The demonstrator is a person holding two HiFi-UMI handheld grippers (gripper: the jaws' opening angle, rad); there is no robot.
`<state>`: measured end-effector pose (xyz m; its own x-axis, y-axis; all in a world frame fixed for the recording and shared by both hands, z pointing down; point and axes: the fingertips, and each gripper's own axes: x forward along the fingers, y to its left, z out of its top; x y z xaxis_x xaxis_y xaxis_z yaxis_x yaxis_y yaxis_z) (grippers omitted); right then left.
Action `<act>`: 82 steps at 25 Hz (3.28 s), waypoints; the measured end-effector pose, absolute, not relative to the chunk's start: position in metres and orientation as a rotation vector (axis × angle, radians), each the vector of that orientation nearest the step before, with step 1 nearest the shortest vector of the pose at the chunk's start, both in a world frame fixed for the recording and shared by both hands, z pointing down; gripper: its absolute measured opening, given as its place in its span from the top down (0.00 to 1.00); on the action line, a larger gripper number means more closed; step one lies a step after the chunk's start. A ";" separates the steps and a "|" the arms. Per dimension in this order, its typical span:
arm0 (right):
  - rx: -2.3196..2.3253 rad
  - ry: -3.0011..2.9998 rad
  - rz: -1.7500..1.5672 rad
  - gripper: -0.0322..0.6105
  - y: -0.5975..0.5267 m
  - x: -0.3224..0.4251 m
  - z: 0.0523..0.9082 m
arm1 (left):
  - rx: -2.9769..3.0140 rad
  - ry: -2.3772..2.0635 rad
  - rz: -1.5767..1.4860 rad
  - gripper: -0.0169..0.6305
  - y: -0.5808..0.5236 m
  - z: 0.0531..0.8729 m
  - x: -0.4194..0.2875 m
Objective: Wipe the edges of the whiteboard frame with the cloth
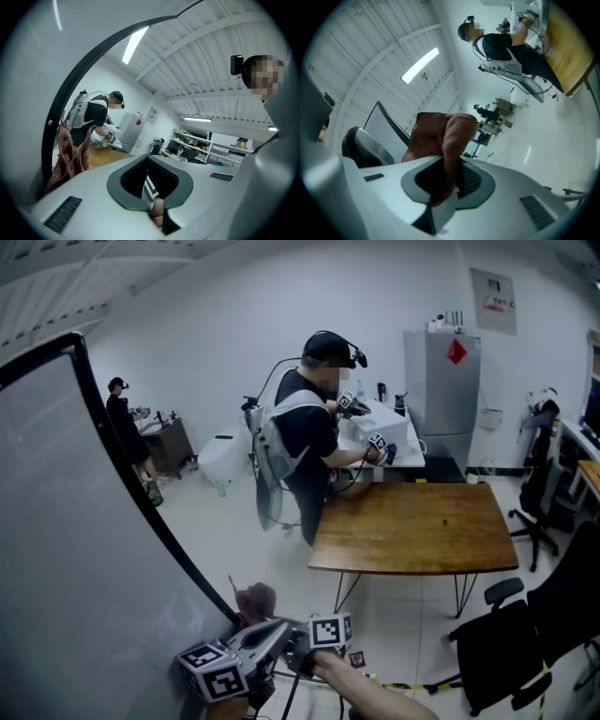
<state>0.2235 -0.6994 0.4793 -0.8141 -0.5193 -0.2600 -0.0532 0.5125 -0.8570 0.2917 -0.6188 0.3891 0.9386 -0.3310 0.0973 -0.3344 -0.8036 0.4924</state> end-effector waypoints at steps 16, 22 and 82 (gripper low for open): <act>-0.414 2.361 -1.349 0.84 -0.707 0.229 0.549 | 2.519 -0.600 0.083 0.99 -0.643 0.450 0.314; -0.435 2.318 -1.490 0.84 -0.712 0.232 0.602 | 2.477 -0.668 0.080 0.99 -0.650 0.476 0.310; -0.905 2.239 -1.815 0.84 -0.695 0.224 0.816 | 2.281 -0.405 0.162 0.99 -0.595 0.622 0.314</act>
